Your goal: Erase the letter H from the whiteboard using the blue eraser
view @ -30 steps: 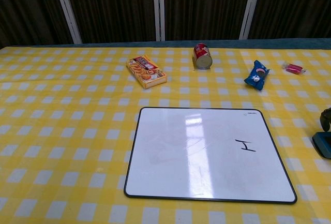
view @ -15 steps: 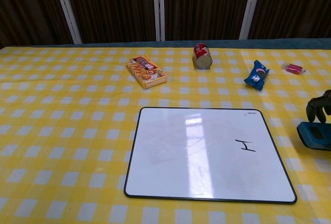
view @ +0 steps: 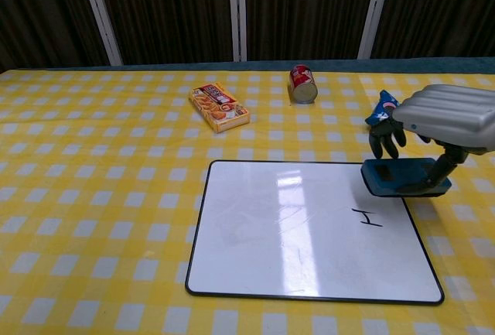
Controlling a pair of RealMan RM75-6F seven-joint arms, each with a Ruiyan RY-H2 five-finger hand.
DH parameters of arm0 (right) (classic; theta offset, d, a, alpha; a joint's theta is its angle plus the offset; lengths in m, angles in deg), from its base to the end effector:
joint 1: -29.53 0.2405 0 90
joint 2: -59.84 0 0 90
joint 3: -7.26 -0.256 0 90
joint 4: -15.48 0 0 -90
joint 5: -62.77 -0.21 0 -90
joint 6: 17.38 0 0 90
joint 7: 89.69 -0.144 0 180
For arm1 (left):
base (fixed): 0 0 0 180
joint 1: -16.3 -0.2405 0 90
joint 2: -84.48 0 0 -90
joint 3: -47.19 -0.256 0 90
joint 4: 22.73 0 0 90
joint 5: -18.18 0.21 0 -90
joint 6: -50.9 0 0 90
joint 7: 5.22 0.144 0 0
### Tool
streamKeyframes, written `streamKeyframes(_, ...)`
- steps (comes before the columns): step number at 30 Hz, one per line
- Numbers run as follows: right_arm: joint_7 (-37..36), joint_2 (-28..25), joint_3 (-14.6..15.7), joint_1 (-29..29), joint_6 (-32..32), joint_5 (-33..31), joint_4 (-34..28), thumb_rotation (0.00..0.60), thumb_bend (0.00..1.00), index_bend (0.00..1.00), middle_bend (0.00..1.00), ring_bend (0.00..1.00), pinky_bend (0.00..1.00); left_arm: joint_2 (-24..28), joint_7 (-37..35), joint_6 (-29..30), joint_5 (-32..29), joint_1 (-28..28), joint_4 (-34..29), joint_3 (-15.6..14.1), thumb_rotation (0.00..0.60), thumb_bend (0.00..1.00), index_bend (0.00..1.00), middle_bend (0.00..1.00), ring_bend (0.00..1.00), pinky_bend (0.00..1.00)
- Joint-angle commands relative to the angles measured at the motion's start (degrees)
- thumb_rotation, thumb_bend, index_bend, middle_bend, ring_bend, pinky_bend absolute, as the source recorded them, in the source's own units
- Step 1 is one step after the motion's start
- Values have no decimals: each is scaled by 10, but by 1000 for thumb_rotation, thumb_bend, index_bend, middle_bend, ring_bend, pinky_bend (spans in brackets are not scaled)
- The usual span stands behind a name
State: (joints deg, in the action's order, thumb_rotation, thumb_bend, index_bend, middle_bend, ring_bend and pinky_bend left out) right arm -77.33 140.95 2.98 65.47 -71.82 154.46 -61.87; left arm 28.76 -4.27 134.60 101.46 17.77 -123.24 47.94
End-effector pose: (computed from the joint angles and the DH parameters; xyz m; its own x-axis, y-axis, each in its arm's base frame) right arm -0.2072 -0.3209 0.0150 0.7119 -0.1087 0.6939 -0.6066 -0.5932 0.5294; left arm -0.3130 0.1532 0.1863 0.4071 0.0877 0.9092 0.9058 0.0898 -0.4142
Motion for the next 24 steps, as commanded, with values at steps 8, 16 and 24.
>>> streamKeyframes(8,105,44,-28,49,79,-91,-21,600,275,490,533,464,565,-4,-3,-21,-28,8,15,7,600,0,0,0,0,0)
streamKeyframes(16,113,62,-19,53,90,-121,-15,600,280,489,532,467,570,-3,-8,-21,-29,8,18,7,600,0,0,0,0,0)
streamKeyframes(24,106,55,8,49,94,-119,-49,600,298,489,536,479,585,-5,-3,-24,-27,10,16,6,600,0,0,0,0,0)
